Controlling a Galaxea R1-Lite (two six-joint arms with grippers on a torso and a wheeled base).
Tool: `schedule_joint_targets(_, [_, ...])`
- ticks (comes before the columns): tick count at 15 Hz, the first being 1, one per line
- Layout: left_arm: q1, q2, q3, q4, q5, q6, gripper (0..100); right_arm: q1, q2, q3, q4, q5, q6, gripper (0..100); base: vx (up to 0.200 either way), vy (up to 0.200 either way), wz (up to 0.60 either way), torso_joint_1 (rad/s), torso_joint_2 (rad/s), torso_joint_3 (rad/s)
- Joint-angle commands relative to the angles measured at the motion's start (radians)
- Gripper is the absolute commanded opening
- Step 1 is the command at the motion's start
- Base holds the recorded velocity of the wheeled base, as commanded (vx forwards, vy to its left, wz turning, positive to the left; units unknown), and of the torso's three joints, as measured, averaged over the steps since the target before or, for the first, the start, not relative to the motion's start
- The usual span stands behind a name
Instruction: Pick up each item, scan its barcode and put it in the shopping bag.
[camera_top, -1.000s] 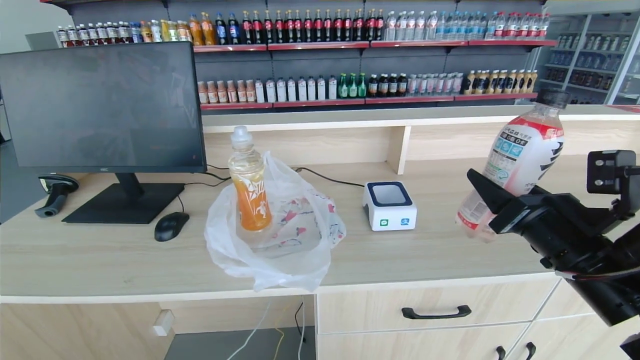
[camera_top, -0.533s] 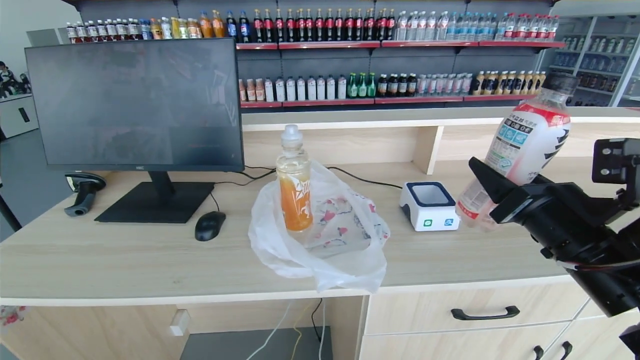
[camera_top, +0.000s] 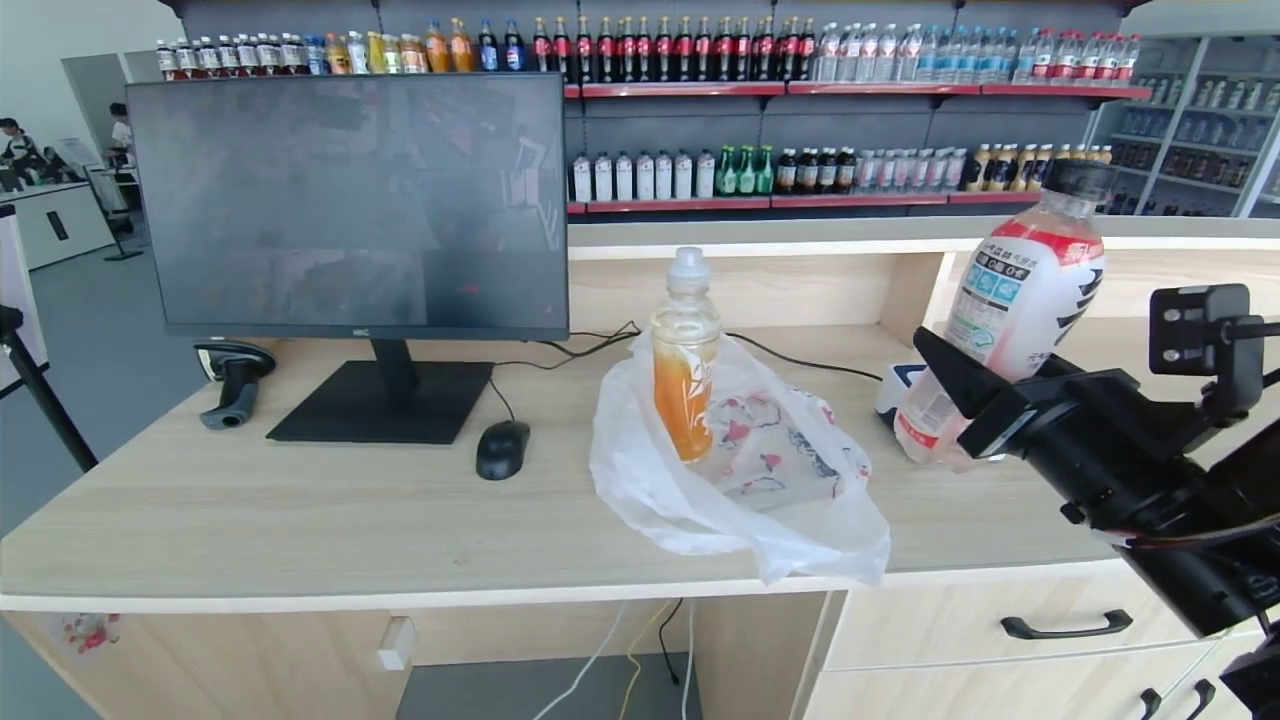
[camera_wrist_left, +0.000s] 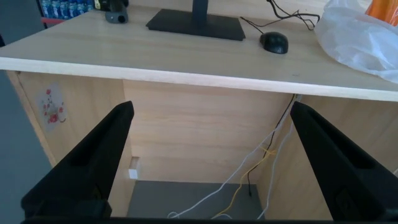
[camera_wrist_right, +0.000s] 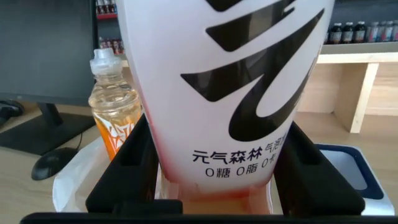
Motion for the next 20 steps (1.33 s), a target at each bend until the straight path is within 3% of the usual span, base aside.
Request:
schedule_joint_targets(1, [-0.001,0.0,0.0,0.001,0.0,0.002,100,0.013,0.018,0.012,-0.002,-0.003,0.001,0,0.0,0.0,0.0,0.0,0.0,0.0])
schedule_joint_targets(3, [-0.001,0.0,0.0,0.003,0.0,0.005,100,0.021,0.021,0.016,-0.002,-0.003,0.005,0,0.1,0.0,0.0,0.004,0.0,-0.001])
schedule_joint_targets(7, [-0.001,0.0,0.0,0.003,0.0,0.005,100,0.162,0.051,0.057,-0.002,-0.001,0.027,0,0.2,0.0,0.0,-0.007,0.0,0.006])
schedule_joint_targets(10, [-0.001,0.0,0.0,0.001,0.0,0.005,100,0.178,0.108,0.014,-0.002,-0.001,0.028,0,0.2,0.0,0.0,0.012,0.0,0.001])
schedule_joint_targets(20, [-0.001,0.0,0.0,0.001,0.0,0.005,100,0.247,0.271,-0.072,-0.002,0.002,0.033,0,0.0,0.0,0.0,0.0,0.0,0.0])
